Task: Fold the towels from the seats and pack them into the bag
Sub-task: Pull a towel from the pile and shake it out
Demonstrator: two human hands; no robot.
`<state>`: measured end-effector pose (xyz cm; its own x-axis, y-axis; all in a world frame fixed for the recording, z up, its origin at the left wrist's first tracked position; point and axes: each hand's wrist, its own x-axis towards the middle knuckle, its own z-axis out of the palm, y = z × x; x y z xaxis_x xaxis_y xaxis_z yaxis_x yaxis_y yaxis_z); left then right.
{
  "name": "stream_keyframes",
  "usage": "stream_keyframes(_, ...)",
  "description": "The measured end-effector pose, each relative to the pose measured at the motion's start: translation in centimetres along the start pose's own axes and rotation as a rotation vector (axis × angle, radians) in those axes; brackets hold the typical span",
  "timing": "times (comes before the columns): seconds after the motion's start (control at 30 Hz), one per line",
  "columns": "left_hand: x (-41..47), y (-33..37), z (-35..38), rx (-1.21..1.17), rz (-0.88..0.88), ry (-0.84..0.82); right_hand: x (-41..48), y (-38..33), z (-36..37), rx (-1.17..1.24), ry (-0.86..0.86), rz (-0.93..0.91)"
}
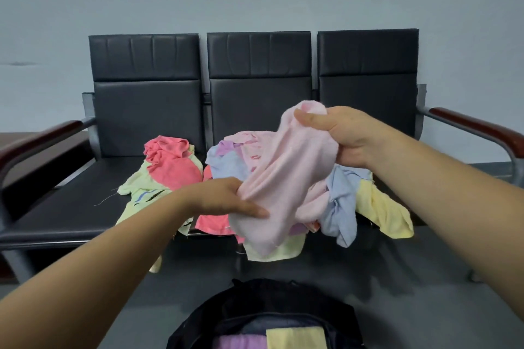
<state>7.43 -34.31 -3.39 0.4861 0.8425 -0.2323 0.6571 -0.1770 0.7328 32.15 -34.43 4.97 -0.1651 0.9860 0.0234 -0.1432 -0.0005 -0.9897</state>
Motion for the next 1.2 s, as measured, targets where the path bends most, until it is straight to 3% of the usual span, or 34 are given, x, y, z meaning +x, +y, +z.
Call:
stream_keyframes(0.1,-0.2,-1.0,0.1,0.013,-0.084,0.005,0.4,0.0,-1.1,0.007,0.064,0.037)
stream_keyframes(0.17,-0.5,-0.9,0.5,-0.128,-0.099,-0.038,0.6,0.2,-1.9,0.011,0.090,0.060)
stream_keyframes(0.33,-1.4,-0.6,0.6,-0.340,-0.140,-0.371,0.1,0.9,-3.1,0.108,0.028,0.041)
stream_keyframes(0.4,-1.6,-0.5,0.6,-0.376,-0.129,-0.426,-0.5,1.1,-3.0,0.060,-0.005,0.043)
stream_keyframes(0.47,-1.5,-0.4,0.9,-0.348,-0.046,-0.328,-1.0,1.4,-2.2,-0.033,-0.052,0.068)
stream_keyframes(0.53,-1.2,-0.1,1.4,-0.345,0.062,-0.121,-1.5,1.6,-1.1,-0.146,-0.136,0.077)
stream_keyframes(0.63,-0.9,0.8,2.0,-0.483,0.252,-0.011,-2.0,2.1,0.6,-0.327,-0.294,0.080)
stream_keyframes(0.73,-0.6,1.9,2.2,-0.624,0.336,0.129,-2.0,2.3,1.4,-0.401,-0.384,0.070)
stream_keyframes(0.8,-0.6,1.9,1.5,-0.487,0.339,0.195,-1.7,2.4,1.4,-0.462,-0.372,0.041)
stream_keyframes(0.93,-1.0,1.6,0.6,-0.194,0.289,0.198,-0.9,3.0,0.0,-0.769,-0.297,-0.060)
stream_keyframes(1.13,-0.3,1.9,1.4,-0.301,0.287,-0.012,-1.3,3.7,0.0,-0.805,-0.426,-0.103)
stream_keyframes(1.2,0.3,1.9,1.5,-0.298,0.261,0.002,-1.3,3.6,0.4,-0.818,-0.454,-0.112)
